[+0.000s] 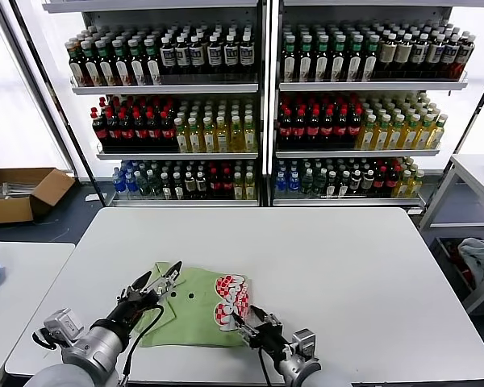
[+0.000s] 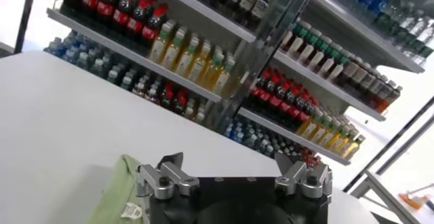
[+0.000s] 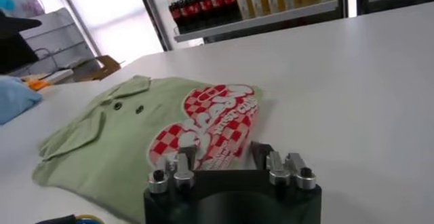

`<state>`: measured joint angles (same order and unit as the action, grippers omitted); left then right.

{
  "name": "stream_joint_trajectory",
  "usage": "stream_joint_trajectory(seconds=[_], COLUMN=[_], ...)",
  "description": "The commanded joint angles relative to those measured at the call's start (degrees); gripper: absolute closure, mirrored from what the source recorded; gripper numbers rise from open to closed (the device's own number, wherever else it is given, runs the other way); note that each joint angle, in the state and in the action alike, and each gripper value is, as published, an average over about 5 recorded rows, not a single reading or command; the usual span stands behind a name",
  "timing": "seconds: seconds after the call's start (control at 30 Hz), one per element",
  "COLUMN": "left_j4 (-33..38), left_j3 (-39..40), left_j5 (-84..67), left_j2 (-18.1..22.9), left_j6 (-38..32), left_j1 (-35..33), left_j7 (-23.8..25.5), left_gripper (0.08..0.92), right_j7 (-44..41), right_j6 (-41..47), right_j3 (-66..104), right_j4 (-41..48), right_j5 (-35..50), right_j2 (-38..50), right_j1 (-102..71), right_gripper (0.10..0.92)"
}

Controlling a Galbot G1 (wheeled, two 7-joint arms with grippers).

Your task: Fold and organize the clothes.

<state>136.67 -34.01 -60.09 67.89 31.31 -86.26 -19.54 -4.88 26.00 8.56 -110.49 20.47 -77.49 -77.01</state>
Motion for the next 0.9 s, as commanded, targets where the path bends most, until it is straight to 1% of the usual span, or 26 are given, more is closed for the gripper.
stream_joint_trajectory(seconds=[0.03,0.33,0.47,0.53,0.63,0.73,0.9], left_j4=[0.9,0.7,0.7,0.7,0.7,0.5,0.1], left_j3=[-0.5,-0.9,-1.1,-1.6,-2.6,-3.3,-2.4], left_j5=[2.5,2.6,2.8,2.7,2.5,2.3,2.5], left_j2=[2.8,3.4,4.2,4.4,4.3,4.1,4.6], left_j6=[0.2,0.4,0.6,0.6,0.7,0.8,0.9], left_j1=[-2.3,-2.7,-3.1,-3.3,-3.3,-3.3,-2.9], left_j7=[0.0,-0.6,-1.0,-1.1,-1.0,-1.0,-1.7], left_gripper=[0.177,0.177,0.177,0.177,0.177,0.177,0.177], right_j7=[0.0,-1.7,-3.0,-4.1,-5.4,-6.1,-6.7], right_j6=[0.7,-0.7,-0.8,-0.8,-1.2,-2.7,-5.2], right_j3=[-3.4,-1.6,0.4,2.3,5.6,9.2,16.7], right_j4=[2.1,0.7,-1.1,-2.6,-4.3,-4.7,-4.8], right_j5=[-0.9,-1.1,-1.6,-1.7,-2.7,-4.4,-3.8], right_j2=[-0.3,0.3,1.9,3.9,7.9,12.2,15.8], right_j1=[2.0,1.8,1.3,0.6,-1.0,-3.1,-7.2], right_gripper=[0.535,0.795,0.890,0.909,0.910,0.910,0.910])
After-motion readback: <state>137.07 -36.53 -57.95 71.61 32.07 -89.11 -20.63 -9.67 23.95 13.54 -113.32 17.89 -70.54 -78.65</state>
